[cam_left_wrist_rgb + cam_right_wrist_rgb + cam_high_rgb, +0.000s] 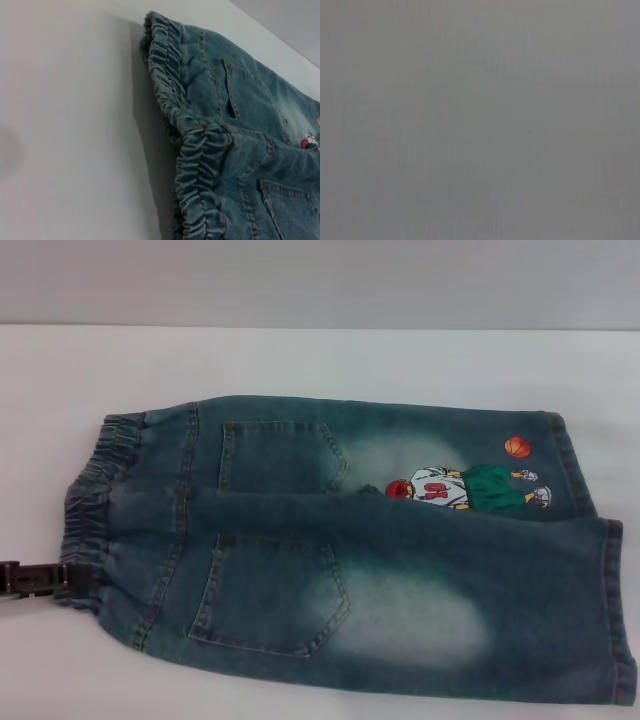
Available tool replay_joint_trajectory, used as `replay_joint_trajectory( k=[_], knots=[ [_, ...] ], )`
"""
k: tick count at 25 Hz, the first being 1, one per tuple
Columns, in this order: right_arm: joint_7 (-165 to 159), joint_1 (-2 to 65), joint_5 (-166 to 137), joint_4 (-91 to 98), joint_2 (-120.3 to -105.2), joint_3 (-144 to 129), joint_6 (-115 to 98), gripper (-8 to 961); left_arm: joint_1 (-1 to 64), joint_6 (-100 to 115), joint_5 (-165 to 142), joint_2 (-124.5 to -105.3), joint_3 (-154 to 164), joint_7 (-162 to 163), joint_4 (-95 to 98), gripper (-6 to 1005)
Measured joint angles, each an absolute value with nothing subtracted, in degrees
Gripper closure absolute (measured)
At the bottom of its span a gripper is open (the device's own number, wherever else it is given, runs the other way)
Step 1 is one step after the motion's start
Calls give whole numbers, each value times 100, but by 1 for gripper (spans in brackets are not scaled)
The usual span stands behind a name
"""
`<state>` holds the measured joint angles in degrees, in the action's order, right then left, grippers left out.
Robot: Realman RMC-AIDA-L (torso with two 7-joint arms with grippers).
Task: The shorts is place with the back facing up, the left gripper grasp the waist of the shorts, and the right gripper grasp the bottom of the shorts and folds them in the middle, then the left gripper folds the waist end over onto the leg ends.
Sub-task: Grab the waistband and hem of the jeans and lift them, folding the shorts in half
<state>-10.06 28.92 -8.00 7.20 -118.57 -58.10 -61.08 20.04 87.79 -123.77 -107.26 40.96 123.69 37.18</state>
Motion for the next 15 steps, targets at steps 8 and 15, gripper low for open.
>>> replay_joint_trajectory(
  k=[8, 15],
  knots=[
    [-993, 2911, -800, 721, -11856, -5810, -6108, 305, 2036, 8909, -12377, -10777, 4064, 12361, 3718, 169],
    [-966, 2905, -800, 720, -11856, -5772, -6108, 304, 2079, 9050, -12331, -10793, 4048, 12348, 3756, 169]
  ],
)
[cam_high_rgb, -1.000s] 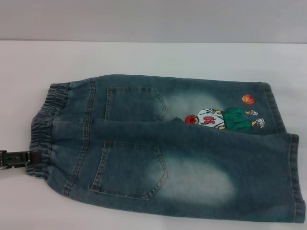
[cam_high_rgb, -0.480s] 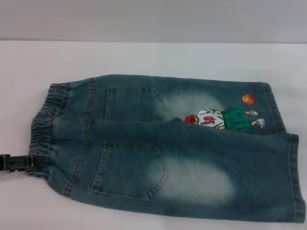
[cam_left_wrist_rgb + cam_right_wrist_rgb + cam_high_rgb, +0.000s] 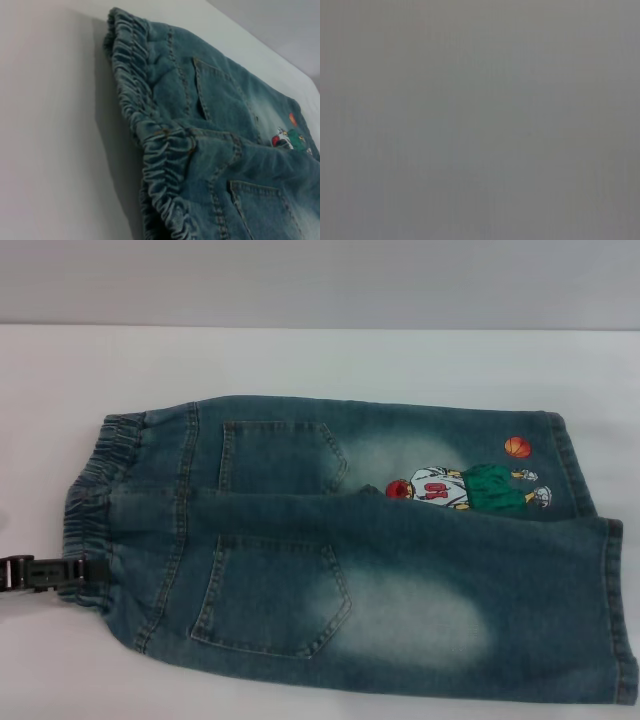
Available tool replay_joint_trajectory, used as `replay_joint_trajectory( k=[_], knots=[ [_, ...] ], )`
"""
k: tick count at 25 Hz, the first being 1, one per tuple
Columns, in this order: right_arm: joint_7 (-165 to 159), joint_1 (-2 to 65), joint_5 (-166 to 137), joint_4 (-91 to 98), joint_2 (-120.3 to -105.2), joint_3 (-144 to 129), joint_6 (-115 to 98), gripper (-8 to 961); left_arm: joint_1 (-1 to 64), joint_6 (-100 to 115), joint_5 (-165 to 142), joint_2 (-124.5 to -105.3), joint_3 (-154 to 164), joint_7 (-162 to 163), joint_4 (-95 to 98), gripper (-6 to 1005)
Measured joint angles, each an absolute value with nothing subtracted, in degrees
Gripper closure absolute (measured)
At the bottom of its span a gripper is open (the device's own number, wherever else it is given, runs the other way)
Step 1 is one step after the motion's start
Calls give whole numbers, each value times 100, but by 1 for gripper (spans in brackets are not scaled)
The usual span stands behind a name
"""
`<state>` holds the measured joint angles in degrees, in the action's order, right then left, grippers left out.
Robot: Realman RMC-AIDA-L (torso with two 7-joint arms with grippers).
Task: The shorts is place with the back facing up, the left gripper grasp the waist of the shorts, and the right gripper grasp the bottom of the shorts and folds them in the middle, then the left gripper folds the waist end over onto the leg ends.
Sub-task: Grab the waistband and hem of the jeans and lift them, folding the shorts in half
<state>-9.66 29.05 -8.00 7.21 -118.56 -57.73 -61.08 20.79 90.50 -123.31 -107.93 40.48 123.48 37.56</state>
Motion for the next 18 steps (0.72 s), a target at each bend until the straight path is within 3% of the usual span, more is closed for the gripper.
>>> replay_joint_trajectory(
  k=[9, 18],
  knots=[
    [-958, 2901, -779, 721, -11855, -5758, -6108, 306, 2121, 9134, -12364, -10778, 4068, 12348, 3783, 169],
    [-958, 2906, -761, 723, -11847, -5756, -6108, 305, 2065, 9257, -12396, -10825, 4090, 12302, 4054, 440]
  ],
)
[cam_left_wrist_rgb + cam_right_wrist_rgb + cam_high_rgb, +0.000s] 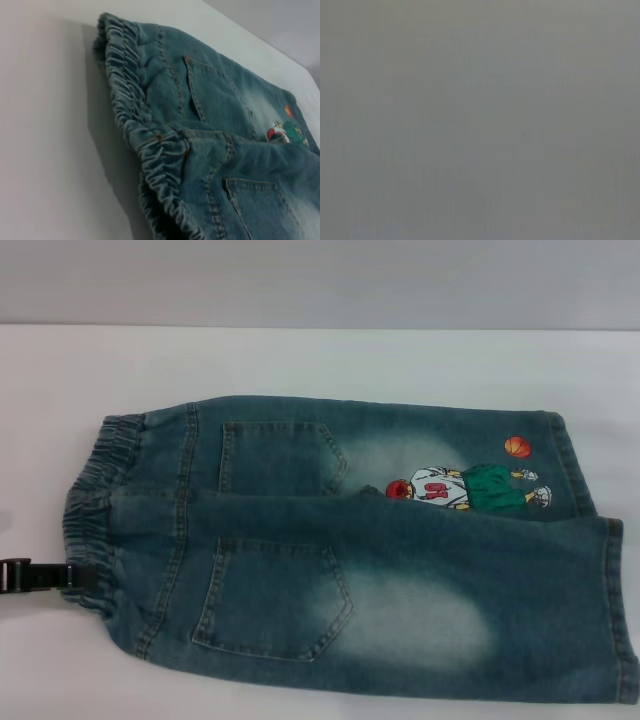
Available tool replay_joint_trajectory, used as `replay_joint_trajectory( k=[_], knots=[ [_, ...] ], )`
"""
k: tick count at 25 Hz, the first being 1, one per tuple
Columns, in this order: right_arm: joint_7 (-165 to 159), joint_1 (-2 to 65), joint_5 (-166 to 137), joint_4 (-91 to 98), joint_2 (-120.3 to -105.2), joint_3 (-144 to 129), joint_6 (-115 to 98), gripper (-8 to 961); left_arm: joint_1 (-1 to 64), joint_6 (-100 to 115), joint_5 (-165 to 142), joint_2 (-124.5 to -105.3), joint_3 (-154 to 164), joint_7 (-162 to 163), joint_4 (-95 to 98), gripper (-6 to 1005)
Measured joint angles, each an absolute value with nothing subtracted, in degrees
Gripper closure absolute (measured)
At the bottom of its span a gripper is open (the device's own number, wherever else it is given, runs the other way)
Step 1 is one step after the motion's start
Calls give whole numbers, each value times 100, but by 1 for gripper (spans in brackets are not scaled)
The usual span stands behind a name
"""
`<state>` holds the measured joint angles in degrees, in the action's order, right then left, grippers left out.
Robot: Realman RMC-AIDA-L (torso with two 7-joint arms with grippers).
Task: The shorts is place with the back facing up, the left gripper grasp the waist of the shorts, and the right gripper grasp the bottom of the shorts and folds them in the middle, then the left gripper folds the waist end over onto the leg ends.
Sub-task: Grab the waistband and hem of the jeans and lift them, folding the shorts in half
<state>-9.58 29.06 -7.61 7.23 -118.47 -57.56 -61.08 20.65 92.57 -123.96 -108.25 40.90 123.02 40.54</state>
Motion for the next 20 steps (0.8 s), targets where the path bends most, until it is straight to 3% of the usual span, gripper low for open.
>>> replay_joint_trajectory(
  k=[14, 17, 20],
  knots=[
    [-994, 2909, -755, 783, -11851, -5757, -6109, 304, 2094, 9206, -12472, -10854, 4012, 12261, 4081, 812],
    [-1005, 2909, -765, 789, -11854, -5767, -6108, 305, 2115, 9239, -12469, -10854, 3987, 12271, 4074, 957],
    [-1019, 2909, -797, 806, -11855, -5827, -6109, 306, 2153, 9253, -12467, -10856, 3974, 12276, 4051, 956]
  ],
)
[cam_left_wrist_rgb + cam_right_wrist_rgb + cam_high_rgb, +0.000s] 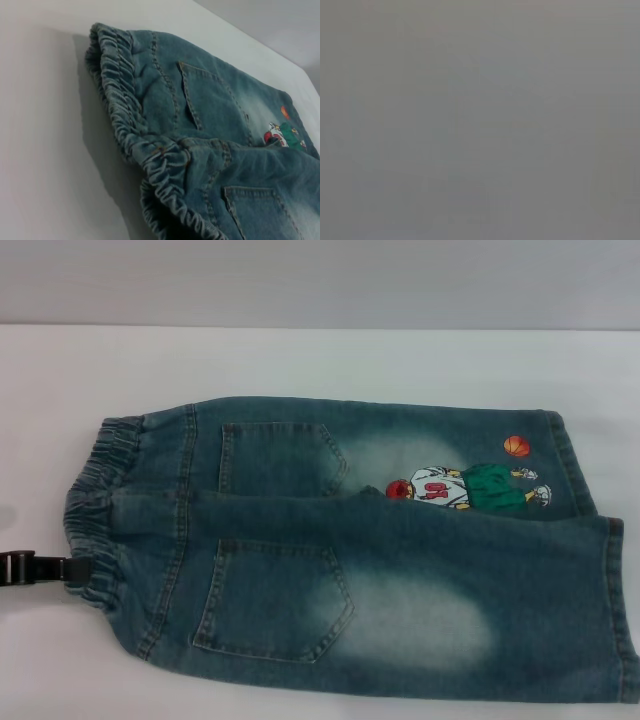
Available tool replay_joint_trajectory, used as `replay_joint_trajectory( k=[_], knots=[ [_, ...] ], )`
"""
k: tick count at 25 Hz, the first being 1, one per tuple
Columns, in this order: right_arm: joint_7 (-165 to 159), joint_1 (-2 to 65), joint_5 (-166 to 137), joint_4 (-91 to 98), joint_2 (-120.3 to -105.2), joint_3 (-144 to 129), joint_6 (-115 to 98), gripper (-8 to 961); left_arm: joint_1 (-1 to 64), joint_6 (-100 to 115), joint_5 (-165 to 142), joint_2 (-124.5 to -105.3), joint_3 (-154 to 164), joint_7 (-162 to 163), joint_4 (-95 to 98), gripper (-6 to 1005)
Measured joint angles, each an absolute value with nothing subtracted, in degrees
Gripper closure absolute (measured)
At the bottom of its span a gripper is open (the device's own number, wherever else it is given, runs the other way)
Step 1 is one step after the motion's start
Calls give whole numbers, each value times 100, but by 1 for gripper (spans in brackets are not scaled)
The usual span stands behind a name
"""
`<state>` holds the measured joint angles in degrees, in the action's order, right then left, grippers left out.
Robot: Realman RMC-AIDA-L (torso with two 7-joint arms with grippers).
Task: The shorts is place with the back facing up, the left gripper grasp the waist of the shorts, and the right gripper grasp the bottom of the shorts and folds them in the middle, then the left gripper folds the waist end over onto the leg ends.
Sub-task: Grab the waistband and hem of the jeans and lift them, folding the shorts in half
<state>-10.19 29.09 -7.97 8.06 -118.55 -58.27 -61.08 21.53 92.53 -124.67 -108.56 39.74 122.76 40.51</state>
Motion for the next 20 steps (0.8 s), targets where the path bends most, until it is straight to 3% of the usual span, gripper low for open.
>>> replay_joint_trajectory(
  k=[5, 10, 15, 20],
  knots=[
    [-1890, 2766, -1213, 1168, -11842, -6338, -6108, 306, 2168, 9239, -12461, -10861, 3972, 12278, 4035, 954],
    [-4251, 2406, -3328, 2297, -11658, -6382, -6221, 306, 2180, 9259, -12456, -10887, 3836, 12278, 4035, 952],
    [-6681, 2258, -5588, 3451, -11380, -6035, -7082, 306, 2180, 9275, -12453, -10935, 3642, 12243, 4044, 950],
    [-8671, 2836, -7961, 3881, -10954, -5013, -8756, 306, 2186, 9263, -12454, -10973, 3606, 12231, 4078, 948]
  ],
)
